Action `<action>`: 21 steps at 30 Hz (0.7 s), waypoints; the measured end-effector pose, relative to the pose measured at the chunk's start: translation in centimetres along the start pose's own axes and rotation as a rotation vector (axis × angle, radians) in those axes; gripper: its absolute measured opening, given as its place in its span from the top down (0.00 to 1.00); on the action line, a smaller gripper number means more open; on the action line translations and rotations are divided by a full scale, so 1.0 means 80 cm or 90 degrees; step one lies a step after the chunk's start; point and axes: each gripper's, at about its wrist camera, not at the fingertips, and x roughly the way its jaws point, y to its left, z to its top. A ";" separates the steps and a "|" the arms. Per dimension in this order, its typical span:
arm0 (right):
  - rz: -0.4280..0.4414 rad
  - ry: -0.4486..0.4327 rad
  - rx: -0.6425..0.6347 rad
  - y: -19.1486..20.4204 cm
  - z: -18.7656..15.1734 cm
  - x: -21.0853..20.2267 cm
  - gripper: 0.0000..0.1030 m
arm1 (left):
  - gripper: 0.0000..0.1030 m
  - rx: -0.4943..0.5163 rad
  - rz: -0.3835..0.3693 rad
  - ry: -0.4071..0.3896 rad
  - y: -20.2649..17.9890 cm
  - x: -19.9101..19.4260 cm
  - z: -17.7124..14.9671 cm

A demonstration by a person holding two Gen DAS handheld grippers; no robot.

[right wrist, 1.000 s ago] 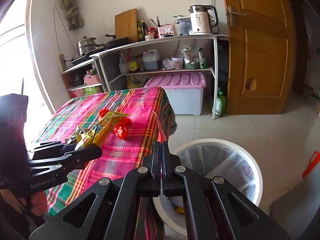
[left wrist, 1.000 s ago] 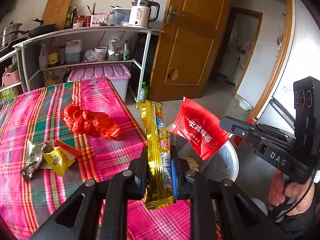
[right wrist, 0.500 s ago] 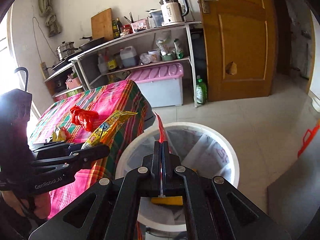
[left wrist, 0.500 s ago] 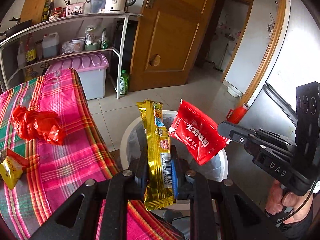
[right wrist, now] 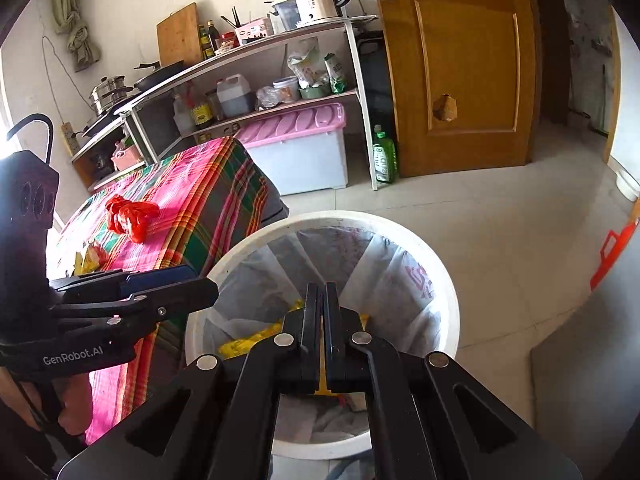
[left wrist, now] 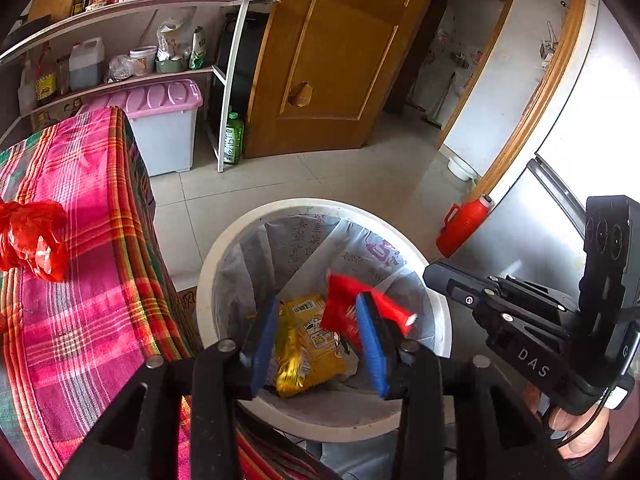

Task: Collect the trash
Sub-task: 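Move both tools back over the table toward the brown chocolate wrapper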

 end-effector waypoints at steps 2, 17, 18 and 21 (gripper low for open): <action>0.000 -0.002 0.004 -0.001 0.001 -0.001 0.98 | 0.56 -0.003 -0.004 -0.007 0.000 -0.005 -0.001; 0.046 -0.050 -0.024 0.055 0.007 -0.040 0.70 | 0.56 -0.024 0.029 -0.106 0.033 -0.089 -0.014; 0.050 -0.052 -0.028 0.061 0.007 -0.042 0.67 | 0.56 -0.026 0.034 -0.111 0.036 -0.096 -0.016; 0.065 -0.057 -0.036 0.077 0.009 -0.046 0.66 | 0.56 -0.031 0.052 -0.128 0.049 -0.115 -0.022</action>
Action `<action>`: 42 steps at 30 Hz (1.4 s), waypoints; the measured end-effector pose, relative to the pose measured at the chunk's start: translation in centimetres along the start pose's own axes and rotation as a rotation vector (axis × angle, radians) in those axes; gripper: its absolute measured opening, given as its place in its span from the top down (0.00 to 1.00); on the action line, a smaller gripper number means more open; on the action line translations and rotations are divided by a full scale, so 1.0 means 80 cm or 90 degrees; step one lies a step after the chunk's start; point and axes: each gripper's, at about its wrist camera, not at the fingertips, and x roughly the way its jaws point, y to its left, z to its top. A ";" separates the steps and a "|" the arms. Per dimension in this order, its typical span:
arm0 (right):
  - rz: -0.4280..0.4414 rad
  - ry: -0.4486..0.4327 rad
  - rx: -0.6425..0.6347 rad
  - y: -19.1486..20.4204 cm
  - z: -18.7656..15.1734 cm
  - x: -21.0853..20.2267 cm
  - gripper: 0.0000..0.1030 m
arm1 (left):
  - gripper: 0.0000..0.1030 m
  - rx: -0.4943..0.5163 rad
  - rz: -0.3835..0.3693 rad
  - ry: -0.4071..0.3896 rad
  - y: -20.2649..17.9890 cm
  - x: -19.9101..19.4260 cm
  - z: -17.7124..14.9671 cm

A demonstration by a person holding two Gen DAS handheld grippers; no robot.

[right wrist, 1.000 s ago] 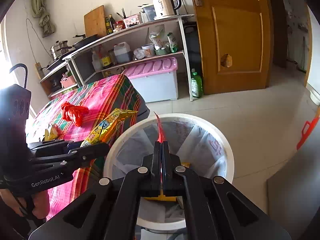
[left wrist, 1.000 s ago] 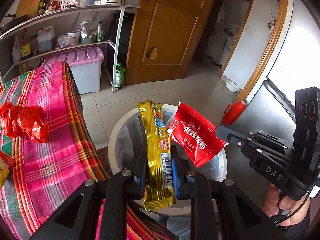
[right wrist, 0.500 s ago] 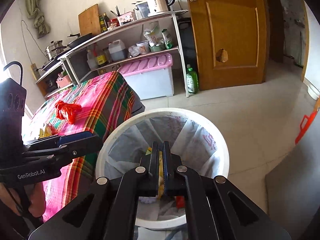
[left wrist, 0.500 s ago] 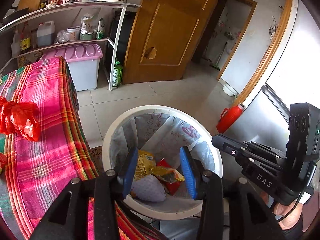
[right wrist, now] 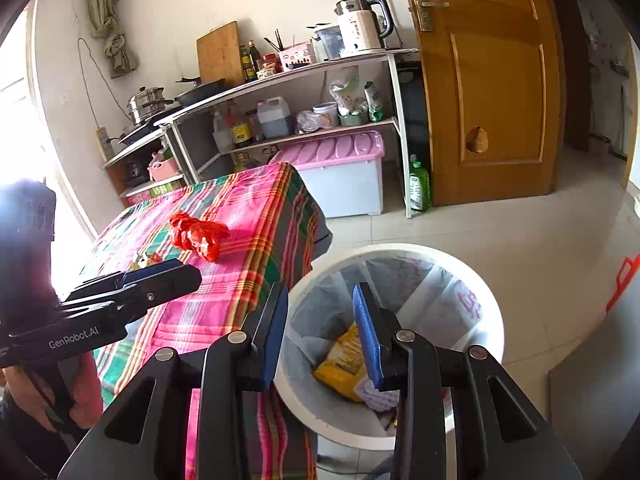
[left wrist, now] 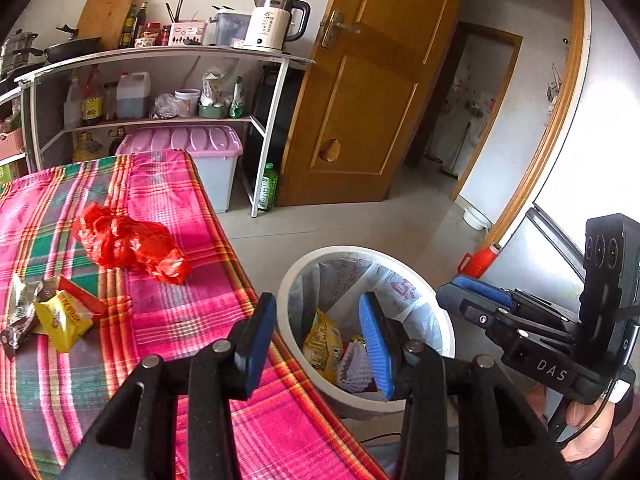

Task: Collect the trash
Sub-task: 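Move both tools back over the table toward the brown chocolate wrapper, then grasp the brown chocolate wrapper with the left tool while the right tool grasps the red plastic bag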

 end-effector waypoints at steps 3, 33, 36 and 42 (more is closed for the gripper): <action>0.011 -0.003 -0.008 0.017 0.002 0.000 0.66 | 0.56 -0.009 0.019 -0.015 0.016 -0.018 -0.002; 0.098 0.030 -0.150 0.160 0.011 0.061 0.57 | 0.56 -0.105 0.199 -0.064 0.198 -0.123 -0.042; 0.095 0.035 -0.161 0.167 0.014 0.072 0.57 | 0.56 -0.111 0.211 -0.059 0.213 -0.121 -0.043; 0.096 0.045 -0.174 0.177 0.022 0.099 0.57 | 0.56 -0.105 0.227 -0.032 0.237 -0.104 -0.040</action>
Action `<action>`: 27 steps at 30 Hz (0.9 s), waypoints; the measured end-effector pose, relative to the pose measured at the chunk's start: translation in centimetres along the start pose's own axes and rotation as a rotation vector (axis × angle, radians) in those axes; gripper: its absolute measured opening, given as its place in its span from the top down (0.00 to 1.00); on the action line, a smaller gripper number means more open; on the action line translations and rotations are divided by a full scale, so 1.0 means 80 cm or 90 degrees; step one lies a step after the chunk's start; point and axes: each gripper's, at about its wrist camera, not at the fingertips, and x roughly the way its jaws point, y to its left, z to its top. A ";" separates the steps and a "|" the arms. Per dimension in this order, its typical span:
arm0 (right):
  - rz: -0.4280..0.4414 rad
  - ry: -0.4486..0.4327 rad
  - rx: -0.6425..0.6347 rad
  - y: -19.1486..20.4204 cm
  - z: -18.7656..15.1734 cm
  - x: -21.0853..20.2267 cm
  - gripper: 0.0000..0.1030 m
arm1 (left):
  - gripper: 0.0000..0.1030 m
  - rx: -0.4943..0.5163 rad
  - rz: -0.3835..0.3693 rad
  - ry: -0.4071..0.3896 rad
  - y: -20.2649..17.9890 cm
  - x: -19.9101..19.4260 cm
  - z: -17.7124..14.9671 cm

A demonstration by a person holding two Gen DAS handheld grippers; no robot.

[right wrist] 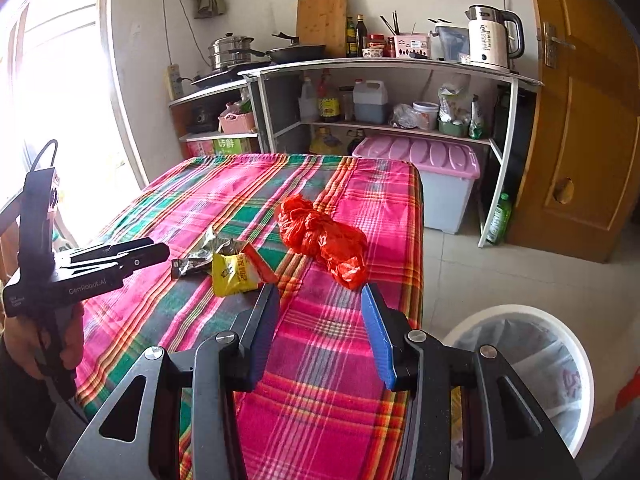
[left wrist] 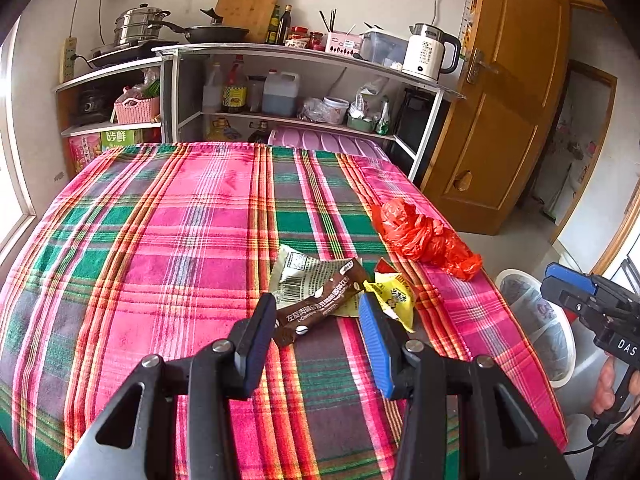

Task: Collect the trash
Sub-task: 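Grasp the brown chocolate wrapper with the left tool while the right tool grasps the red plastic bag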

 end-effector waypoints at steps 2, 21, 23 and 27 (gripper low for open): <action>0.003 0.002 -0.003 -0.001 0.005 0.009 0.57 | 0.56 0.012 0.002 0.008 0.001 0.009 0.002; -0.003 0.073 -0.064 -0.013 0.035 0.113 0.53 | 0.56 0.066 0.005 0.110 -0.009 0.073 0.009; -0.005 0.091 -0.060 -0.016 0.034 0.123 0.53 | 0.56 0.074 0.012 0.114 -0.012 0.074 0.009; -0.001 0.118 -0.049 -0.020 0.027 0.134 0.68 | 0.69 0.094 0.017 0.114 -0.020 0.073 0.006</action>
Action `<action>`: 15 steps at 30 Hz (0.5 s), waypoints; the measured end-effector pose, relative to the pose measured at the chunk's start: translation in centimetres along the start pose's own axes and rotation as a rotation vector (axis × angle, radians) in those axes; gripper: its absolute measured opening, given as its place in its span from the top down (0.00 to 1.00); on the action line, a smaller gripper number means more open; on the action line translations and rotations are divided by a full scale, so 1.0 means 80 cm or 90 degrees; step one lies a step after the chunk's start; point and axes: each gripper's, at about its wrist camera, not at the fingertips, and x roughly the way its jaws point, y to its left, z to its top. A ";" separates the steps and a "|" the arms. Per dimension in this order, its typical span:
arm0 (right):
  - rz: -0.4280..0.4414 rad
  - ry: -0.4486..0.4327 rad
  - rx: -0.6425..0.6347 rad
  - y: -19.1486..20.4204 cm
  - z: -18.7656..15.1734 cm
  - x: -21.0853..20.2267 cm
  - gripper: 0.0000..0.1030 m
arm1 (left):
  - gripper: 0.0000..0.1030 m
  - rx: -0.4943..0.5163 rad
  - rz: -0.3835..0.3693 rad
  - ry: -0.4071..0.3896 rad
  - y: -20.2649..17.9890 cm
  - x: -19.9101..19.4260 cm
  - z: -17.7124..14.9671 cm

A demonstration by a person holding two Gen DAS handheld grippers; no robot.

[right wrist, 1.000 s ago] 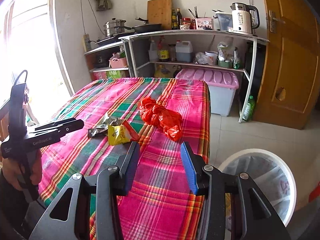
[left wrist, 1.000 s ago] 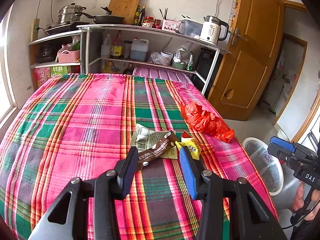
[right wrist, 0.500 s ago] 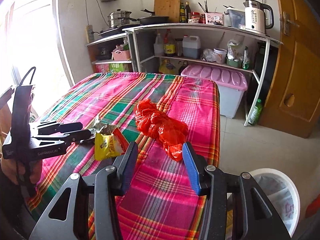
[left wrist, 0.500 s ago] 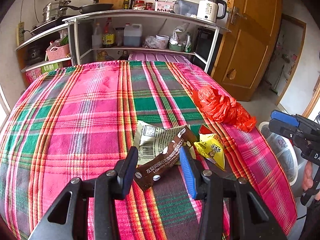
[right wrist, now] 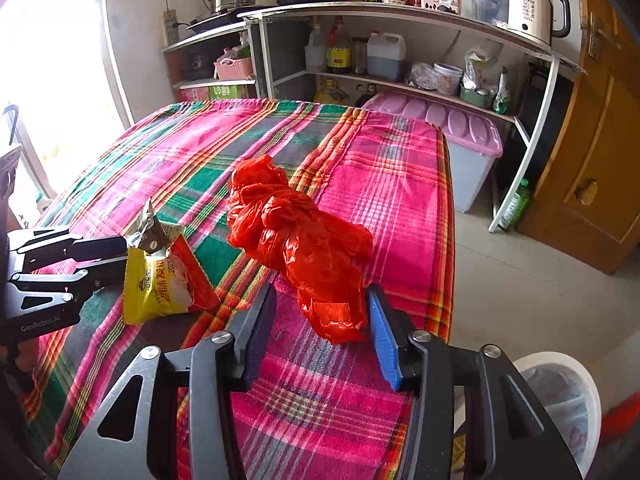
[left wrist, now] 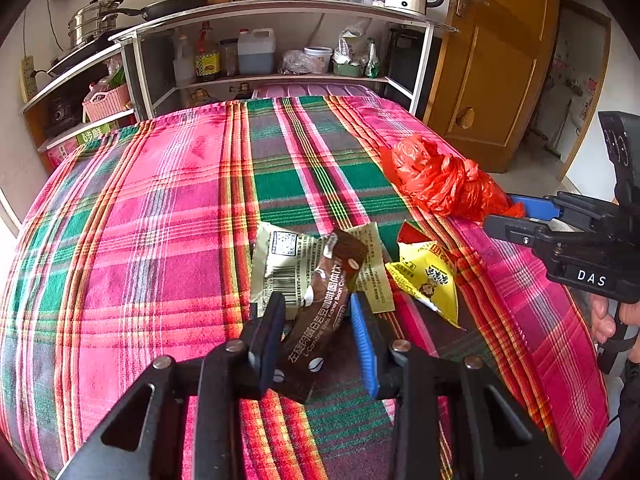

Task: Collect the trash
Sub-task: 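Grasp the brown chocolate wrapper with the left tool while the right tool grasps the red plastic bag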

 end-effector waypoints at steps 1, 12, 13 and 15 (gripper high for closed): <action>0.006 0.003 0.001 0.000 -0.001 0.000 0.74 | 0.71 0.004 0.002 -0.001 -0.002 -0.001 -0.001; 0.035 -0.027 0.012 0.013 -0.021 -0.036 0.85 | 0.76 -0.017 -0.004 -0.024 -0.002 -0.020 -0.010; 0.035 -0.030 0.015 0.013 -0.023 -0.042 0.85 | 0.76 -0.023 -0.004 -0.027 -0.002 -0.022 -0.012; 0.036 -0.038 0.022 0.013 -0.029 -0.053 0.85 | 0.76 -0.036 -0.008 -0.036 -0.001 -0.030 -0.016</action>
